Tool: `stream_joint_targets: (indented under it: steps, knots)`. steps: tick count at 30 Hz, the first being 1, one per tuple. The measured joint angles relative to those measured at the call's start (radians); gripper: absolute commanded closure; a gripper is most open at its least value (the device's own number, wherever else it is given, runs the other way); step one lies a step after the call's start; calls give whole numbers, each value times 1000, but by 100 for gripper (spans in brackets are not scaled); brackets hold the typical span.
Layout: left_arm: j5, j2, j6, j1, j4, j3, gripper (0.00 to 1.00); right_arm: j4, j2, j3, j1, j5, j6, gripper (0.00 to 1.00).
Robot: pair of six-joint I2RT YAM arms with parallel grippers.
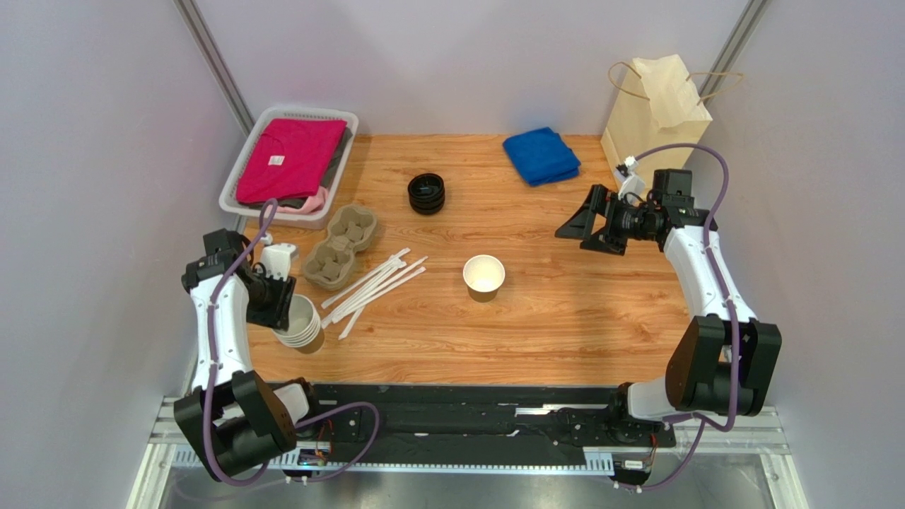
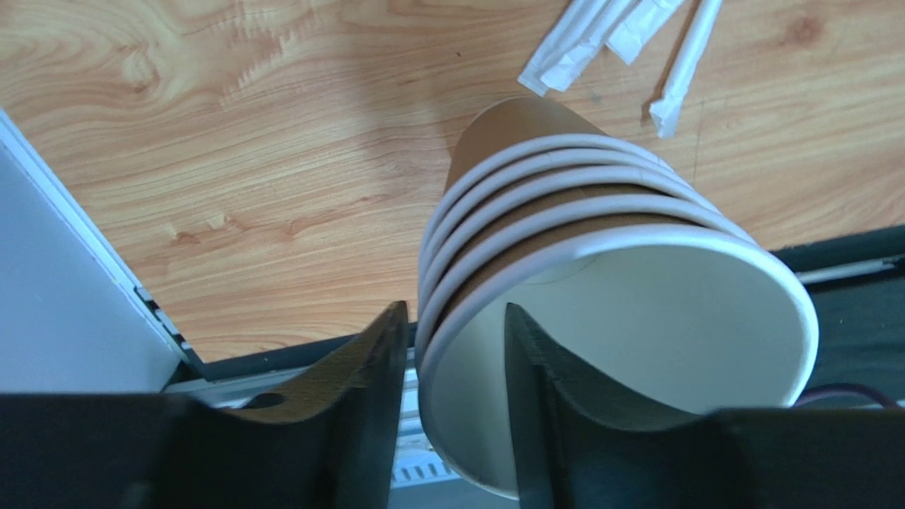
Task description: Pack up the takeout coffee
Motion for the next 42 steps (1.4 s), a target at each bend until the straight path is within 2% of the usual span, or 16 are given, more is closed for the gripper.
stream_joint_targets:
  steps: [2,3,10,20,28,31,32,35,38,42]
  knots:
    - [-6,0,-3,0,15,0,85,2,0,0,0,-1,0,1]
    - [-11,0,-4,0,22,0,99,4,0,0,0,-2,0,1]
    - [-47,48,-8,25,35,67,100,15,10,0,0,-11,10,1]
    - [-84,304,-41,68,105,362,100,15,10,-2,0,-18,12,1]
    - [-85,525,-94,68,179,460,100,15,10,-2,0,-18,11,1]
    - [-77,555,-115,70,185,481,88,15,10,-2,0,-18,11,0]
    - [-77,555,-119,70,188,482,77,15,10,-2,0,-18,11,0]
    - [-76,555,-127,71,187,483,54,15,10,-2,0,-18,11,0]
    - [-76,550,-131,71,183,483,44,14,10,-2,0,-18,11,0]
    - [-76,526,-135,71,152,501,36,14,10,-2,0,-18,11,0]
